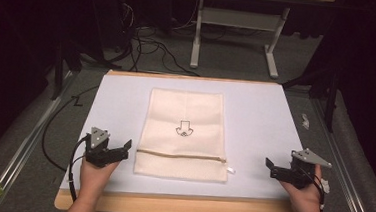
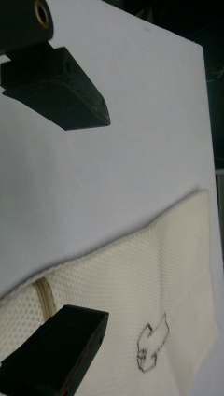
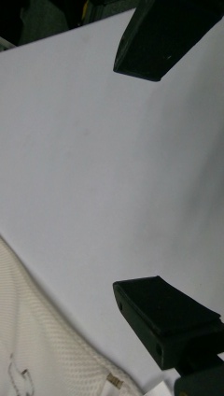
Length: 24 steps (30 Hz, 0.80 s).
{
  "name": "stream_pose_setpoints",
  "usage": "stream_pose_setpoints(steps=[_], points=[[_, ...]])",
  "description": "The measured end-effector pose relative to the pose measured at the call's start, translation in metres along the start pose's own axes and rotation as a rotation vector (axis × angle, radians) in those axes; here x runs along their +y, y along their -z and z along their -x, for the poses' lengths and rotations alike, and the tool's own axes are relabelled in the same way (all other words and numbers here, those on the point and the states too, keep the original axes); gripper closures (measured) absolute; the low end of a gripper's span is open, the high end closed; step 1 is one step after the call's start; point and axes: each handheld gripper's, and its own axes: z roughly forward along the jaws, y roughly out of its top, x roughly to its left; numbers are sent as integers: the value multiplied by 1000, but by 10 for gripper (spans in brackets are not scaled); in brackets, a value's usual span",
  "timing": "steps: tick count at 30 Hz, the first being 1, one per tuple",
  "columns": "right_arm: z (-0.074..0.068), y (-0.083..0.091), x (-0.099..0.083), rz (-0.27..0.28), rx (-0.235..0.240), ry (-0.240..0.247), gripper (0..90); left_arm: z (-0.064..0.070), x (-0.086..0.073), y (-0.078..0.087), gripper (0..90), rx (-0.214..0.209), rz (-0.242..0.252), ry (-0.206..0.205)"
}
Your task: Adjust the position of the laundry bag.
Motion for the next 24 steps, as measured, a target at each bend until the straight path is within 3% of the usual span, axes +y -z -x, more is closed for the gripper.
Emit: stream_pose_setpoints(steps=[3,9,18,22,24], points=[[2,5,2,36,-1,-15,28,1,-1,0,92,-21,-4,7],[4,4,2,22,40,-52,54,5,-1,-2,152,-52,-3,7],[-12,3,3,27,92,10,214,10,0,-2,207,-96,13,5],[-22,2,7,48,132,9,234,10,-1,-3,334,-92,-3,43],[-28,-1,11,45,148,6,255,10,-1,-4,368,-107,-19,35]])
